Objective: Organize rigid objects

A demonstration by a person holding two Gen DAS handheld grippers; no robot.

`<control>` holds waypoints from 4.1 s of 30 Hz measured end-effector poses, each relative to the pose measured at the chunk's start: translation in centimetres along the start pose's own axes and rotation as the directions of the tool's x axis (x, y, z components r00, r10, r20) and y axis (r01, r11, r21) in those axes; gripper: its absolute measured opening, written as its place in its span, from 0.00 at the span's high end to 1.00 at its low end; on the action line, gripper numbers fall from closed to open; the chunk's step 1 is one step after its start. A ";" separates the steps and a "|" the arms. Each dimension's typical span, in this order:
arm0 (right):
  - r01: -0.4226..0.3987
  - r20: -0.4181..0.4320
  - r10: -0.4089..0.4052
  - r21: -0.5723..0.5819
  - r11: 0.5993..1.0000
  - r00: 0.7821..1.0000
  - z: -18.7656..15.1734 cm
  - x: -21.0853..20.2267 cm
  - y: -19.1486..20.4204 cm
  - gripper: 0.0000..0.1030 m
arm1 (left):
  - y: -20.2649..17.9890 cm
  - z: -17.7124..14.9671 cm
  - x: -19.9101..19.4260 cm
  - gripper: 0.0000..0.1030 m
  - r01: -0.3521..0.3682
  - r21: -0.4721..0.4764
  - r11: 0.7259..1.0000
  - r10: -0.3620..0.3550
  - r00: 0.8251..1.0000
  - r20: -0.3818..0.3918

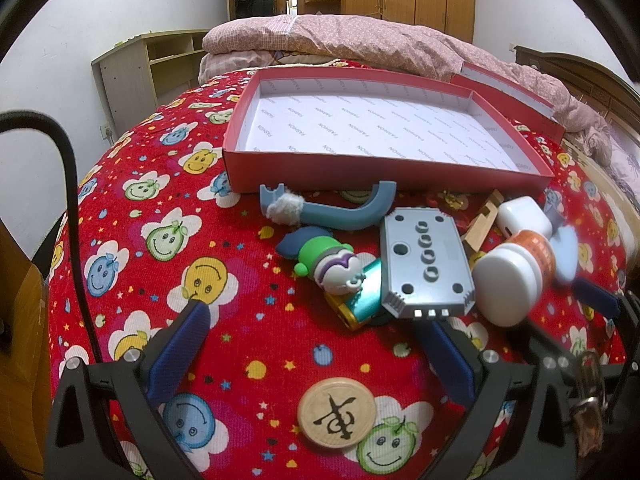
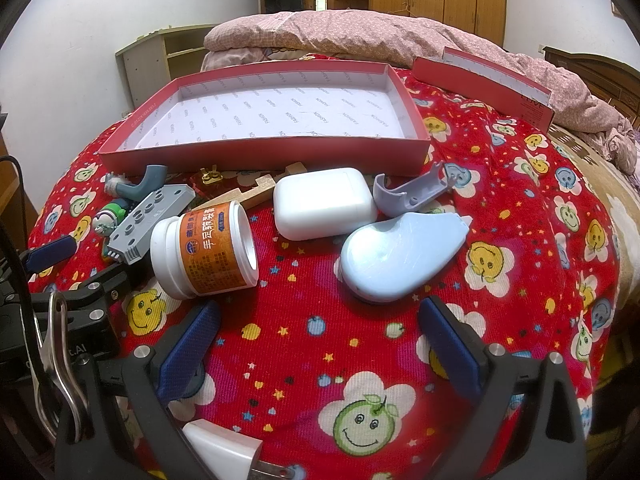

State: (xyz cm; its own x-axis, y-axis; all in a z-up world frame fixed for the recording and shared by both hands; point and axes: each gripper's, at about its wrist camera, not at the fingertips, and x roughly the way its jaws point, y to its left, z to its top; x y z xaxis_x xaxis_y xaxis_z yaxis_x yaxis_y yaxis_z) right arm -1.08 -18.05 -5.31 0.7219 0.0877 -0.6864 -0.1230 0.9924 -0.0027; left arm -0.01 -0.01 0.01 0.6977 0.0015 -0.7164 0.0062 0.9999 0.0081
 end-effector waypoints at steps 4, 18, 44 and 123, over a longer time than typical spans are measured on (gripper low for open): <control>0.000 0.000 0.000 0.000 1.000 1.000 0.0 0.0 0.0 0.01 | 0.0 0.0 0.0 0.00 0.000 0.000 1.000 0.000 1.000 0.000; -0.004 0.000 0.004 0.000 1.000 1.000 -0.1 0.1 0.0 0.00 | -0.1 0.0 0.0 0.00 0.006 0.007 1.000 -0.006 1.000 -0.003; -0.094 0.006 0.094 0.058 0.994 0.996 0.4 -2.8 -1.9 0.07 | 2.7 0.0 -4.4 0.04 0.083 0.070 0.994 -0.086 0.996 0.029; -0.223 0.020 0.223 -0.012 0.975 0.975 2.3 -4.1 0.2 0.45 | 4.1 5.7 -7.2 0.71 0.214 -0.047 0.976 -0.211 0.975 0.069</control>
State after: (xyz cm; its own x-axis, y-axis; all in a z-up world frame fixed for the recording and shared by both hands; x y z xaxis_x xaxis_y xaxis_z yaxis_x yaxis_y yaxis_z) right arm -2.48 -18.04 -0.83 0.6900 0.3084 -0.6549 -0.2890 0.9468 0.1414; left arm -0.91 3.99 9.23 0.7284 -0.2098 -0.6522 0.1218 0.9764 -0.1780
